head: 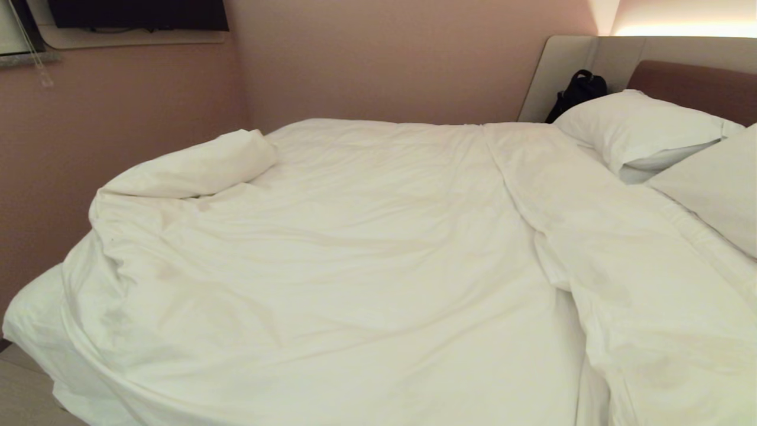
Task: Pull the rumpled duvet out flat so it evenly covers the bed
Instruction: Flatten the corners of the folded blanket
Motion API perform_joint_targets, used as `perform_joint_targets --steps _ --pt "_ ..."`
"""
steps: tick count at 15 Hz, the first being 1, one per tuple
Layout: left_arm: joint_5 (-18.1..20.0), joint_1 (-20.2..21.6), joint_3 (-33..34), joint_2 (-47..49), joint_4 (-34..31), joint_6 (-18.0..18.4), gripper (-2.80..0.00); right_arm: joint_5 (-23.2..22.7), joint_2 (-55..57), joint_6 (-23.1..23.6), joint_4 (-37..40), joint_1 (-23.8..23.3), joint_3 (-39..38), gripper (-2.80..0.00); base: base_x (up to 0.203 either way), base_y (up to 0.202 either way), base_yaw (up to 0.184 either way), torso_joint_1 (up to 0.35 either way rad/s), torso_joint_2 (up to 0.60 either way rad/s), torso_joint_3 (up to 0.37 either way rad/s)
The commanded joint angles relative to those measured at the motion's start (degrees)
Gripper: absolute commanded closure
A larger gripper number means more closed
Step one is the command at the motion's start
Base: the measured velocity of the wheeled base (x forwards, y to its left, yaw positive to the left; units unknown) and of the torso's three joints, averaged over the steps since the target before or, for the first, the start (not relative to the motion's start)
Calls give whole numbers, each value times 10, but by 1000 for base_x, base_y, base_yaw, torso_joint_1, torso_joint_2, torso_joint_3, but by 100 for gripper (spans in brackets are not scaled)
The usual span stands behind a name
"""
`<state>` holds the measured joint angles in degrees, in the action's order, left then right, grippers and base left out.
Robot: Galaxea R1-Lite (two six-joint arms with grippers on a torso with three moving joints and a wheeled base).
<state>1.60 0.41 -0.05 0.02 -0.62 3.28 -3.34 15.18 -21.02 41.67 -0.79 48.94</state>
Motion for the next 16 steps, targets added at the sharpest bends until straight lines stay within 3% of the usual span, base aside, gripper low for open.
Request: perform_joint_targets --steps 1,4,6,10,14,16 --pt "0 0 0 0 0 0 0 7 -65 14 3 2 -27 0 0 0 0 0 0 0" --pt "0 0 0 0 0 0 0 68 -126 86 -14 2 -91 0 0 0 0 0 0 0" --pt "0 0 0 0 0 0 0 94 -149 117 -78 2 -139 0 0 0 0 0 0 0" --pt "0 0 0 0 0 0 0 116 -151 132 -253 2 -249 0 0 0 0 0 0 0" --pt "0 0 0 0 0 0 0 113 -151 135 -344 3 -335 0 0 0 0 0 0 0" --pt "0 0 0 0 0 0 0 104 -151 136 -346 3 -344 0 0 0 0 0 0 0"
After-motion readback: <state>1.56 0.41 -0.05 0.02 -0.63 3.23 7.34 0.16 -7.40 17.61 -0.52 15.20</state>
